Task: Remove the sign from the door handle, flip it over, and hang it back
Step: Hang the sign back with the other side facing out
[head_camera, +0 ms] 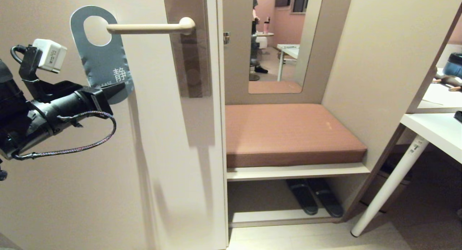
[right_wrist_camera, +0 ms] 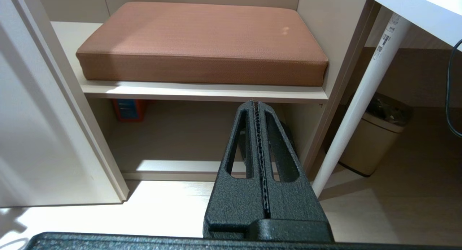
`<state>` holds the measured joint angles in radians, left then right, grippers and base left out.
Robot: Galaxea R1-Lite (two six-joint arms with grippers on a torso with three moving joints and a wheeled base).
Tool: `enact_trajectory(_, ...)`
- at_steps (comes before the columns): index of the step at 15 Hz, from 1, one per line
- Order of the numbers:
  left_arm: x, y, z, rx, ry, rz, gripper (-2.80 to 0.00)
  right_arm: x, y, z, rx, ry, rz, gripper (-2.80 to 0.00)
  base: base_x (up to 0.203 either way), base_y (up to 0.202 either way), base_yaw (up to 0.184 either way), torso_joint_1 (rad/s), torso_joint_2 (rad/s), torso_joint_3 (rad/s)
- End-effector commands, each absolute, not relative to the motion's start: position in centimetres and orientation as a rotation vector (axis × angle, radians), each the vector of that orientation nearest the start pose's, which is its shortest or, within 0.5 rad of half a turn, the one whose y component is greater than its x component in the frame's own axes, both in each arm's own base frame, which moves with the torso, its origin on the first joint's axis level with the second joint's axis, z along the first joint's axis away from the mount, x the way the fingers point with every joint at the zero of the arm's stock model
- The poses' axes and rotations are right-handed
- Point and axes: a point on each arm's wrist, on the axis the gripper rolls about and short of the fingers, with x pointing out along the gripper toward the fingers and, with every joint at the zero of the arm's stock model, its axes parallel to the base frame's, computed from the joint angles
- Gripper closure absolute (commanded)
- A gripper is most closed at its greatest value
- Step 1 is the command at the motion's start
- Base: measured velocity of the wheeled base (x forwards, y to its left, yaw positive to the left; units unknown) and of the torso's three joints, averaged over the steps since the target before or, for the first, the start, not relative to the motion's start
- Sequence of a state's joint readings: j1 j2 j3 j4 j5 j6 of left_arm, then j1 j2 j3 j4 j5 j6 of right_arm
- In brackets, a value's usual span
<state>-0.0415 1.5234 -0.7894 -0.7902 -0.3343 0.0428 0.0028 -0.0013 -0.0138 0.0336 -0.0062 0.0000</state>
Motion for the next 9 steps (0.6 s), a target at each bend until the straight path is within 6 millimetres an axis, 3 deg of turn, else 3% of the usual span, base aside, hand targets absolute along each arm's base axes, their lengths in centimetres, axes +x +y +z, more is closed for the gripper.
enact_trajectory(1, 26.90, -1.94, 24.28, 0.050, -0.061, -0.379, 0.00, -2.39, -0.02, 7.58, 0.000, 0.020, -0.003, 0.00, 0.000, 0.000, 0.000, 0.000, 0.00, 0.000)
enact_trajectory(9, 26.80, -2.93, 24.30, 0.054, -0.064, -0.416, 0.00, -2.39, -0.02, 7.58, -0.001, 0.020, -0.003, 0.00, 0.000, 0.000, 0.000, 0.000, 0.00, 0.000)
